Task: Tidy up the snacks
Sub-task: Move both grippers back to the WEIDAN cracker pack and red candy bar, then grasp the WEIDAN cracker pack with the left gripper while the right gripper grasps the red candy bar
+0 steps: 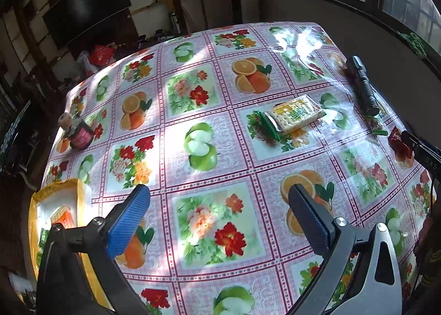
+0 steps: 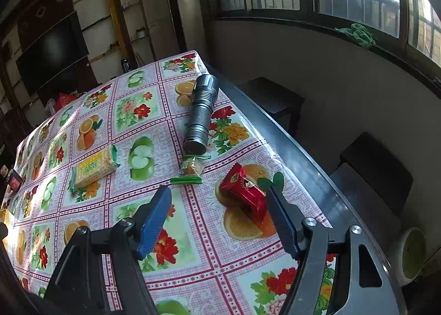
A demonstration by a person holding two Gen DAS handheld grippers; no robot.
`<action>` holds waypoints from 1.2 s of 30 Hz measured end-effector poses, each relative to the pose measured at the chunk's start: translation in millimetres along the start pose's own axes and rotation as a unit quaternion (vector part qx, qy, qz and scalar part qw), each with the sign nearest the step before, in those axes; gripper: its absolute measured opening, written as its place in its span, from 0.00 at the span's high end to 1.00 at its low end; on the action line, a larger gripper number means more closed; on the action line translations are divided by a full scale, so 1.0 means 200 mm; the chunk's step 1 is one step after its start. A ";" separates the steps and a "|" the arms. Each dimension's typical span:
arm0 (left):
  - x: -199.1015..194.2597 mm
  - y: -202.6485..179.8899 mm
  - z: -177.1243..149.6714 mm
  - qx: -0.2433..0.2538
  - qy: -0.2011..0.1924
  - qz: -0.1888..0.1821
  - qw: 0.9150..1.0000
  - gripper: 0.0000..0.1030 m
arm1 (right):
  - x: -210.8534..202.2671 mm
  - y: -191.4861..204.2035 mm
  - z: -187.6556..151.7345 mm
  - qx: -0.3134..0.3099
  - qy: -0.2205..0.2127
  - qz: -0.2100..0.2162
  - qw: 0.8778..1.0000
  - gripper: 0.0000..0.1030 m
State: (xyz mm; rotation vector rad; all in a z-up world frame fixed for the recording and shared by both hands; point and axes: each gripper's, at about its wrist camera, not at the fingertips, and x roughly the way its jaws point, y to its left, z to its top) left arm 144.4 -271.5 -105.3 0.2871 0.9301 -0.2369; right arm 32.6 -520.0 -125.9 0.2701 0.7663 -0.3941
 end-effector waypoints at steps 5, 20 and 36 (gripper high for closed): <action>0.16 -0.18 0.22 0.069 -0.002 -0.009 0.998 0.03 | 0.10 0.05 0.01 -0.035 0.012 -0.031 0.999 0.31; 0.60 -0.52 0.40 0.177 0.062 -0.068 0.980 0.37 | 0.23 0.08 -0.05 -0.060 0.073 0.004 0.996 0.46; 0.38 -0.29 -0.01 0.112 0.090 -0.099 0.985 1.00 | 0.05 0.21 -0.26 -0.059 0.112 0.222 0.967 0.83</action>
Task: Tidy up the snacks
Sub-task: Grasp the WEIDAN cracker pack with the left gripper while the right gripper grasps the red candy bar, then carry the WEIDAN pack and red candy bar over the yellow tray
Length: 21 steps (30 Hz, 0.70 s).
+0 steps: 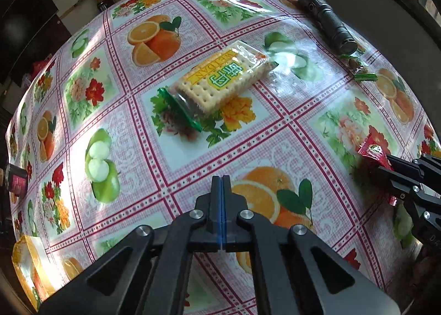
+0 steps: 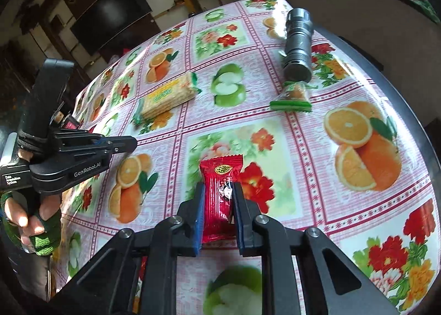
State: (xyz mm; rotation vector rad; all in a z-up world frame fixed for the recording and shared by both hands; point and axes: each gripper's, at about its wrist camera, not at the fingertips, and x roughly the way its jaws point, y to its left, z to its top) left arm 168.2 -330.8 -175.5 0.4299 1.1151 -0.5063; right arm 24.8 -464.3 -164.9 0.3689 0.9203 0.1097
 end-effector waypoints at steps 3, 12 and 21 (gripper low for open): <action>-0.11 0.07 -0.13 -0.036 -0.012 -0.038 0.999 1.00 | 0.00 0.06 -0.05 -0.006 0.010 0.026 1.000 0.83; -0.23 0.11 0.10 0.002 -0.064 0.014 0.998 0.75 | 0.05 0.17 -0.11 -0.014 0.016 0.062 0.998 0.83; 0.09 -0.14 0.42 0.143 -0.038 0.073 0.986 0.30 | 0.05 0.12 -0.12 0.009 0.012 0.102 0.995 0.83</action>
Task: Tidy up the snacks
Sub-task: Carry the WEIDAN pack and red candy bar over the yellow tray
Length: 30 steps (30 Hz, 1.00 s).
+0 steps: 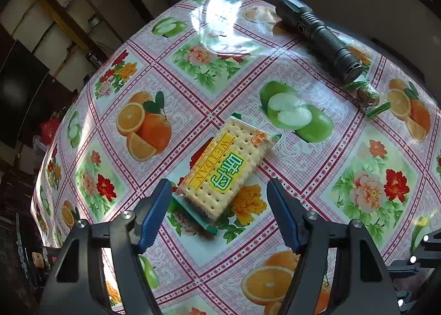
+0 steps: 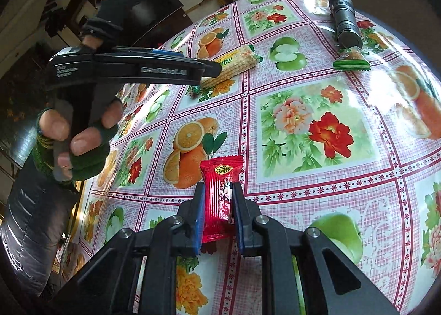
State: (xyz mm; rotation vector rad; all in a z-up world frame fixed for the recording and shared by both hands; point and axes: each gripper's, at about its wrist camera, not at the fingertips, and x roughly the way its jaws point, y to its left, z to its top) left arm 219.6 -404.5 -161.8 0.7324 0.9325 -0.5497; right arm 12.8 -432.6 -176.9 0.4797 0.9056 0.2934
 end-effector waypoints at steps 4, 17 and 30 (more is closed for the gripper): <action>0.11 -0.01 0.06 0.008 0.008 0.010 1.000 0.33 | 0.01 -0.01 0.02 0.005 0.000 0.011 1.000 0.83; -0.14 -0.01 -0.24 -0.078 0.010 -0.020 0.997 1.00 | 0.02 0.06 0.00 -0.028 0.001 -0.020 0.999 0.83; -0.16 0.02 -0.10 -0.015 -0.038 -0.016 0.999 0.20 | 0.02 0.06 -0.04 -0.013 0.002 -0.002 1.000 0.83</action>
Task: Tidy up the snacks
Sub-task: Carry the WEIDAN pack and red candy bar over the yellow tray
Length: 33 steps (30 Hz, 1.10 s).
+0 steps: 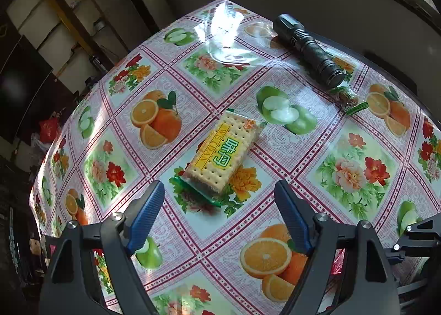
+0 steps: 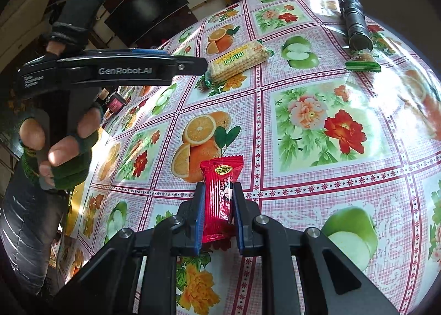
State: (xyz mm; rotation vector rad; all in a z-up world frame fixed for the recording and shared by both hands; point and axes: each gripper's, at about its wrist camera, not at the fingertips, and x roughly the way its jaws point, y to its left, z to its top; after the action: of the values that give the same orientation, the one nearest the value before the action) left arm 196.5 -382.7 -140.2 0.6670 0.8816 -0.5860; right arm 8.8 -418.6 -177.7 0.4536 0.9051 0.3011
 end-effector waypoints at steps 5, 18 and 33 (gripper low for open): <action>0.26 -0.03 0.12 0.027 0.039 0.019 0.999 0.20 | 0.01 -0.01 0.01 0.004 0.002 0.010 1.000 0.83; 0.22 0.10 -0.04 -0.078 0.058 -0.060 0.994 0.53 | 0.03 -0.01 0.03 0.003 0.004 0.017 1.000 0.83; -0.57 0.27 -0.98 -0.310 0.059 0.065 0.947 0.53 | 0.10 0.37 -0.06 -0.086 0.035 0.043 0.995 0.83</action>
State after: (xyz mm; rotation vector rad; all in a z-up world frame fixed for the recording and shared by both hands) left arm 78.2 -182.0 -120.7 0.1826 1.0571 -0.1273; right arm 5.4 -343.7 -161.4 0.3253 0.9209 0.4720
